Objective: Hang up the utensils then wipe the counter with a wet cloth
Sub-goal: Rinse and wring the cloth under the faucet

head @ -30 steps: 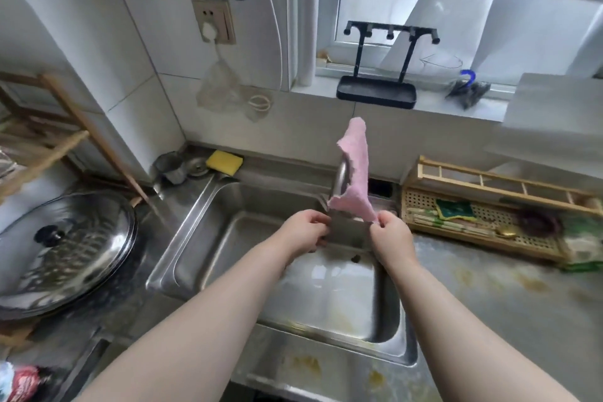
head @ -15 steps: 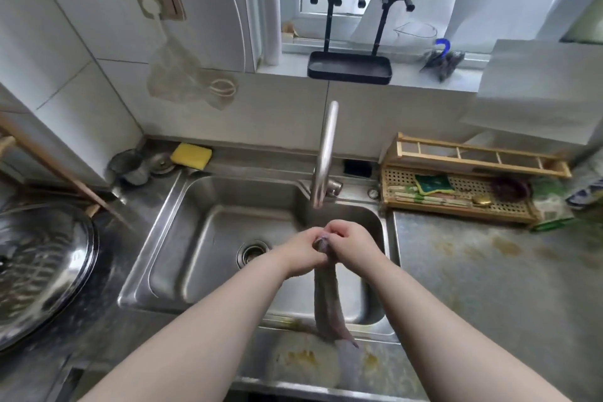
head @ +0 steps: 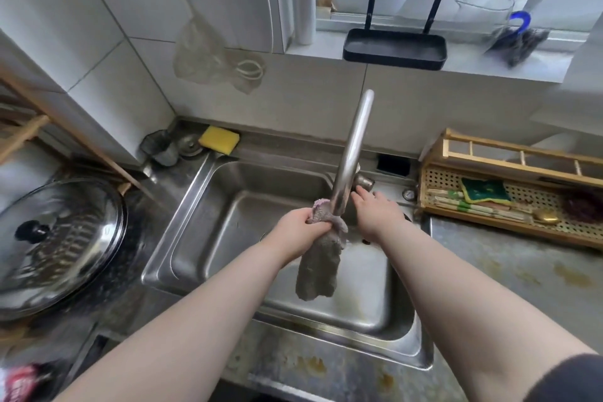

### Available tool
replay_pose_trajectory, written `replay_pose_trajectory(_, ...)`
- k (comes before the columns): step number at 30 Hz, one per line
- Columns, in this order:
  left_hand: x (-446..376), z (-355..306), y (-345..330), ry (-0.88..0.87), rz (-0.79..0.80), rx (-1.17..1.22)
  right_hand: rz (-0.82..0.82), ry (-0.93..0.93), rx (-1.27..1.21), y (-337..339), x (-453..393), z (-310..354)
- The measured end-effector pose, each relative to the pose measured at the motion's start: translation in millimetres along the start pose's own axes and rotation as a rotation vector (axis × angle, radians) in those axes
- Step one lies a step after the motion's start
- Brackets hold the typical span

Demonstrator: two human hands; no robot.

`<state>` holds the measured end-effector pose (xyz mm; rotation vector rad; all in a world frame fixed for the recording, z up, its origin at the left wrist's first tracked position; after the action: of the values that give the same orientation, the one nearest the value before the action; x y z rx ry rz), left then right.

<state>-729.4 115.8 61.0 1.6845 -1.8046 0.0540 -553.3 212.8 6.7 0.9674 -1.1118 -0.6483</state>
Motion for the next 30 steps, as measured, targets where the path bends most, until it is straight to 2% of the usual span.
replay_pose_trajectory(5,-1.6,-2.8,-7.0,0.029,0.020,-0.022,-0.078,-0.029,0.224,3.2,-6.1,3.0)
replay_pose_trajectory(7,-0.9,-4.9,-7.3,0.034,0.029,-0.044,-0.019,-0.090,0.168,4.3,-7.6,3.0)
replay_pose_trajectory(9,-0.3,-6.2,-7.1,0.033,0.040,-0.037,-0.019,-0.127,0.012,2.2,-10.8,3.0)
replay_pose_trajectory(11,-2.1,-4.2,-7.1,0.054,0.041,0.049,-0.092,-0.138,-0.380,0.3,-6.5,6.5)
replay_pose_trajectory(13,-2.4,-4.5,-5.8,0.063,0.024,0.052,-0.118,-0.148,-0.996,-0.4,11.0,15.8)
replay_pose_trajectory(15,-4.5,-3.7,-5.7,0.061,-0.004,-0.044,-0.010,-0.154,-1.492,-2.6,34.6,27.6)
replay_pose_trajectory(16,-3.8,-5.3,-6.1,0.064,0.008,-0.071,0.049,-0.120,-1.571,-3.5,48.0,32.6)
replay_pose_trajectory(17,-2.3,-7.4,-6.8,0.072,0.035,-0.077,0.069,-0.073,-1.555,-5.1,59.0,37.3)
replay_pose_trajectory(19,-0.1,-10.6,-12.2,0.082,0.101,-0.074,-0.044,-0.025,-1.387,-10.4,71.5,40.1)
replay_pose_trajectory(21,1.9,-13.0,-16.0,0.029,0.129,-0.198,-0.212,-0.065,-1.239,-14.1,74.5,32.1)
replay_pose_trajectory(23,2.1,-11.3,-13.6,-0.008,0.101,-0.342,-0.298,-0.127,-1.166,-14.2,76.2,19.3)
replay_pose_trajectory(28,1.4,-6.9,-0.8,-0.014,0.080,-0.419,-0.236,-0.168,-1.170,-14.0,88.2,12.8)
replay_pose_trajectory(30,4.8,-7.7,-3.0,0.002,0.045,-0.308,-0.225,-0.172,-1.272,-16.2,94.4,25.0)
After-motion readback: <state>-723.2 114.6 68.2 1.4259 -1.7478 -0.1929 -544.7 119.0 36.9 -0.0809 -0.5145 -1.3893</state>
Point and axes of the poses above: each hand's wrist, its own x-axis away from the middle knuckle, its own y-axis out of the back of the hand, z = x × y, the point moved 1 cm from there along -x, towards the middle knuckle, and after that the axes turned 6 degrees about -x, right-handed, at the moved point
